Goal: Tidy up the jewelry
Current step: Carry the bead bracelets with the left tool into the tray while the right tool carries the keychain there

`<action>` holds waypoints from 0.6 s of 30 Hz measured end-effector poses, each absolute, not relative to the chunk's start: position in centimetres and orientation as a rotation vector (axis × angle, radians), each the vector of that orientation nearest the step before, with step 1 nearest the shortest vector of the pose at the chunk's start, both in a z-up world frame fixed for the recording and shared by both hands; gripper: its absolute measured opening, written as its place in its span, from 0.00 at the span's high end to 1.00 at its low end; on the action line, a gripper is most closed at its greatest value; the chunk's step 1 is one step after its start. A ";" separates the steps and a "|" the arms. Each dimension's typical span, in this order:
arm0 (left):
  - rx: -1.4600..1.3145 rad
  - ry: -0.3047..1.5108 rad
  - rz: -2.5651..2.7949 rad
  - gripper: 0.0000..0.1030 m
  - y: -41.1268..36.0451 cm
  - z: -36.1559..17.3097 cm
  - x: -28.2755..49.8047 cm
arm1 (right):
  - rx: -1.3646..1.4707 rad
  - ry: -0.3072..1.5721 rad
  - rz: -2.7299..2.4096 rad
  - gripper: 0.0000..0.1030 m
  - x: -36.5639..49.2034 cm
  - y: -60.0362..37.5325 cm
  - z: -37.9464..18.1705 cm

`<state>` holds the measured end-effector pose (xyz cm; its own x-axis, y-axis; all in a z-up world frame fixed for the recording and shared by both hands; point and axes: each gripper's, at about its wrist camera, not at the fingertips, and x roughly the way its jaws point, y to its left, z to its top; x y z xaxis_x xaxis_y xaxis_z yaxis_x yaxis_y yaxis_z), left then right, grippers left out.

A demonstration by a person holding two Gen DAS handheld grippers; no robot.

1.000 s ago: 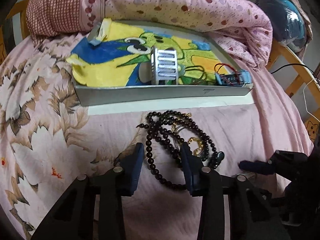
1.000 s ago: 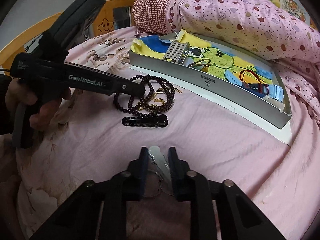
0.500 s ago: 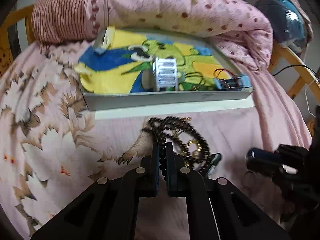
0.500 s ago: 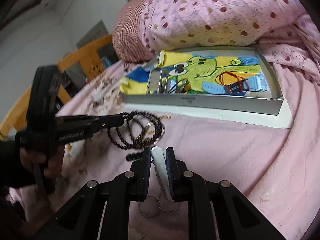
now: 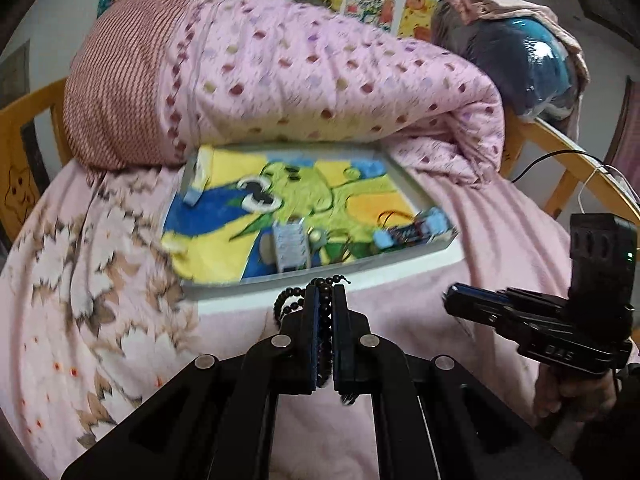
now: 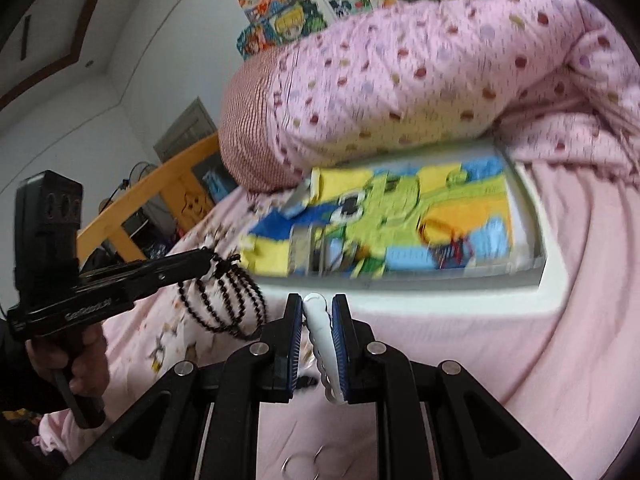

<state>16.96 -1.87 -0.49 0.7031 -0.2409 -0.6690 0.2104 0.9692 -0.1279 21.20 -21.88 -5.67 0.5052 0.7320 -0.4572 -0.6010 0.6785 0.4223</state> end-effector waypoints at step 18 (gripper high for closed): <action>-0.031 0.647 -0.330 0.97 -7.4 2.1 26.0 | 0.370 0.587 0.565 0.86 30.8 -28.6 -6.4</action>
